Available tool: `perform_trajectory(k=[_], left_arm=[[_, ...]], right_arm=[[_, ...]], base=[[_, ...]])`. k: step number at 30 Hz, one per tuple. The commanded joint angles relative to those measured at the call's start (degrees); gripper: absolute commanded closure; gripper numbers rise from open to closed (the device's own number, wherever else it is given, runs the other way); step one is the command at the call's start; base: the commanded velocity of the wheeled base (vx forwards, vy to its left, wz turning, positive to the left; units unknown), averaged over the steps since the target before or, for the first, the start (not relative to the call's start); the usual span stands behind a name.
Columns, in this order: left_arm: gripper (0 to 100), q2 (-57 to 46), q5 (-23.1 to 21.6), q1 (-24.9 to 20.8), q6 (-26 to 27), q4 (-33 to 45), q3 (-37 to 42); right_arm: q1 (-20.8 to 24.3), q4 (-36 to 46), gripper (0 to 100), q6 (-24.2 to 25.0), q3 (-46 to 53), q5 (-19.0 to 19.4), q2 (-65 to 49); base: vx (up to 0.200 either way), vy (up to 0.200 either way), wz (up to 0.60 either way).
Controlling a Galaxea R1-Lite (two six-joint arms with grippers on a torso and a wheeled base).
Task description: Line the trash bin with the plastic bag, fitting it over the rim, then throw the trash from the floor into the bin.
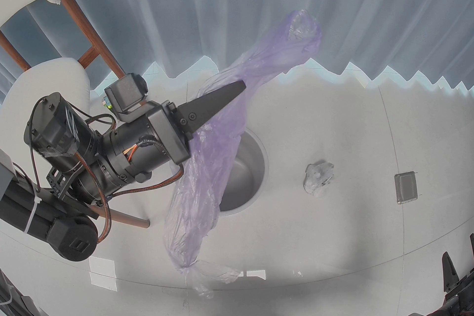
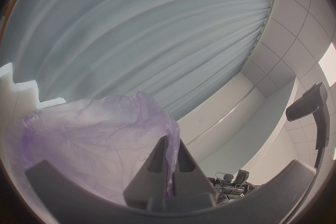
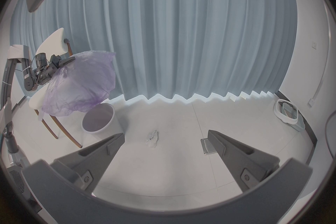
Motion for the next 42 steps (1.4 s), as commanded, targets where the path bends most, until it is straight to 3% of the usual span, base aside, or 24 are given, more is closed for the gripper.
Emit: perform_trajectory(k=[1, 27, 30, 38, 40, 41, 42], left_arm=[[100, -1.4, 0.0, -0.9, -0.1, 0.0, 0.9], [100, -1.5, 0.1, -7.1, 0.3, 0.3, 7.7], [100, -1.0, 0.2, -6.1, 0.5, 0.2, 7.3], [100, 5.1, -2.1, 3.4, 2.1, -0.1, 5.4], [100, 5.1, -2.1, 3.4, 2.1, -0.1, 5.4], [100, 5.4, -6.2, 6.3, 2.6, -0.1, 5.4], [100, 5.4, -7.1, 7.1, 2.6, 0.0, 5.4]], right_arm=[[0.0, 0.0, 0, 0.0, 1.0, 0.0, -1.0], [0.0, 0.0, 0, 0.0, 1.0, 0.0, -1.0], [0.0, 0.0, 0, 0.0, 1.0, 0.0, -1.0], [0.0, 0.0, 0, 0.0, 1.0, 0.0, -1.0], [0.0, 0.0, 0, 0.0, 1.0, 0.0, -1.0], [0.0, 0.0, 0, 0.0, 1.0, 0.0, -1.0], [0.0, 0.0, 0, 0.0, 1.0, 0.0, -1.0]], base=[[0.000, 0.000, 0.00], [0.000, 0.000, 0.00], [0.000, 0.000, 0.00], [0.000, 0.000, 0.00], [0.000, 0.000, 0.00], [0.000, 0.000, 0.00], [0.000, 0.000, 0.00]])
